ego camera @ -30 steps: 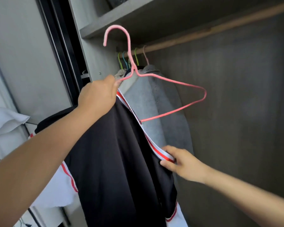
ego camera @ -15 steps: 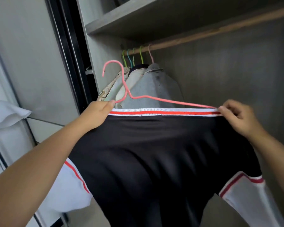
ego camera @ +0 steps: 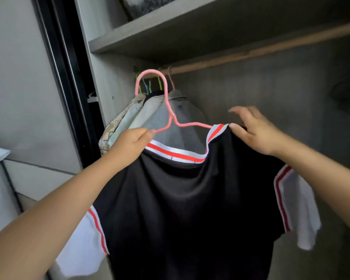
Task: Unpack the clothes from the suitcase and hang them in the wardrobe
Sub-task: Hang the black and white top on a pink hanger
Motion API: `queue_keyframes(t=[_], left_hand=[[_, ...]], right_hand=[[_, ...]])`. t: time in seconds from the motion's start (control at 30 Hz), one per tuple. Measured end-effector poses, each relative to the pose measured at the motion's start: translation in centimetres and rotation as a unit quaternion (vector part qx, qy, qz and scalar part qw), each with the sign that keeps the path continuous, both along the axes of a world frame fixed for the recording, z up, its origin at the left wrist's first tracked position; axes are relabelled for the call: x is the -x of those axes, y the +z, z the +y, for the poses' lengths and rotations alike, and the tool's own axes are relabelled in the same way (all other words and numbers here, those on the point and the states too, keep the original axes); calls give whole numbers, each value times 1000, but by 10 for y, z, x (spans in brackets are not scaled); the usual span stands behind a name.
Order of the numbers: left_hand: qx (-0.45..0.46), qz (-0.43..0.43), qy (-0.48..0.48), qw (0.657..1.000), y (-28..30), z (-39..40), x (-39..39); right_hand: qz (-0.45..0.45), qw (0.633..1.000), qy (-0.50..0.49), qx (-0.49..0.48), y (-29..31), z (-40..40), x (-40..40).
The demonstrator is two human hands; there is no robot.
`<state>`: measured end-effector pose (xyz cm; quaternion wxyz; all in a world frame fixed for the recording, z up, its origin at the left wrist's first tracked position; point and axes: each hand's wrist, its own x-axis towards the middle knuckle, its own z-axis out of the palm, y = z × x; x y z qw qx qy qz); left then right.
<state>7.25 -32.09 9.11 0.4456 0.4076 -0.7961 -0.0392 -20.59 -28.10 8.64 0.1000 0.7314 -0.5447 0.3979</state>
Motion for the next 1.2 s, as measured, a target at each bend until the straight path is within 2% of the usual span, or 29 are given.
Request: queue_keyframes(t=[0.07, 0.13, 0.2, 0.3, 0.37, 0.47, 0.53, 0.7, 0.77, 0.87, 0.93, 1.07, 1.13, 1.2], left_hand=[[25, 35, 5, 999, 0, -2, 2], [39, 64, 4, 997, 0, -3, 9], [35, 70, -7, 997, 0, -5, 16], [64, 34, -25, 997, -5, -10, 24], [73, 40, 4, 997, -13, -16, 24], [50, 73, 55, 995, -26, -21, 27], [50, 66, 60, 995, -32, -22, 35], [62, 18, 6, 998, -37, -26, 61], [59, 0, -25, 998, -34, -28, 77], [72, -34, -6, 997, -33, -27, 107], [75, -22, 9, 997, -31, -20, 129], [12, 34, -64, 997, -18, 5, 162], [-2, 14, -52, 999, -10, 12, 173], [-38, -15, -92, 995, -8, 18, 184]], right_hand=[[4, 993, -109, 38, 0, 11, 5], [79, 978, -175, 83, 0, 25, 8], [127, 965, -212, 87, 3, 38, 10], [104, 970, -198, 98, 7, 54, 31], [90, 969, -193, 125, 5, 58, 54], [30, 981, -166, 93, 2, 66, 77], [14, 986, -149, 79, -4, 73, 82], [91, 987, -130, 25, -15, 94, 94], [68, 990, -120, -3, -19, 105, 101], [24, 987, -155, 19, -26, 118, 102], [12, 980, -198, 22, -27, 122, 101], [14, 969, -245, 21, -32, 132, 102], [26, 966, -257, 21, -38, 137, 107], [22, 961, -275, 22, -41, 142, 113]])
